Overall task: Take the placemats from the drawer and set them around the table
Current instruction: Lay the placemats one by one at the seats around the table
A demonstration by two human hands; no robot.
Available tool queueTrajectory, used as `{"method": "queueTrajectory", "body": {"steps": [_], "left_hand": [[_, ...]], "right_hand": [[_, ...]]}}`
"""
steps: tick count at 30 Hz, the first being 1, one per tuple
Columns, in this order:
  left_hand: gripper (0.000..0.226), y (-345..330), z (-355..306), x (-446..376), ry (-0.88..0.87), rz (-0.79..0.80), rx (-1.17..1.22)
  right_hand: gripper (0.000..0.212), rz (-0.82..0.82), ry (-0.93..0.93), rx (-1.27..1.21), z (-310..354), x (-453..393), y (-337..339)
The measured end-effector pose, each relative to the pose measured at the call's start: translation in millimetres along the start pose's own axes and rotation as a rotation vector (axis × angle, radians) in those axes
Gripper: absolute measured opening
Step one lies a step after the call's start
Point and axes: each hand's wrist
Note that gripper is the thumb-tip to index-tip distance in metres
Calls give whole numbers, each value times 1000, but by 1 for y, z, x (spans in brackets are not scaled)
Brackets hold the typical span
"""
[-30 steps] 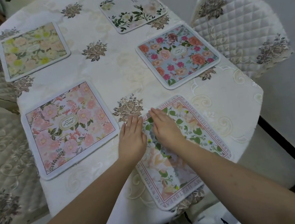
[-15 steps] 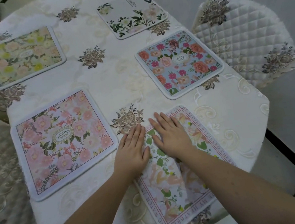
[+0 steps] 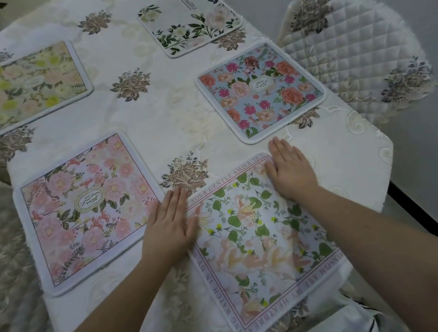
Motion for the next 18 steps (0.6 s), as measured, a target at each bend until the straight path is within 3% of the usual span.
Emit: {"method": "queueTrajectory", "body": {"steps": [6, 12, 18], "left_hand": [[63, 6, -26, 20, 46, -104, 78], [58, -4, -106, 58, 14, -64, 267], [59, -24, -119, 87, -40, 21, 126]], "right_hand": [[58, -96, 34, -74, 41, 34, 5], [56, -31, 141, -133, 105, 101, -17], [56, 41, 122, 9, 96, 148, -49]]}}
Point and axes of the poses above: each hand's wrist, its own x-axis away from the middle knuckle, its own y-axis out of the back of the hand, z = x × y, and after that the axes turned 6 degrees about y, right-handed
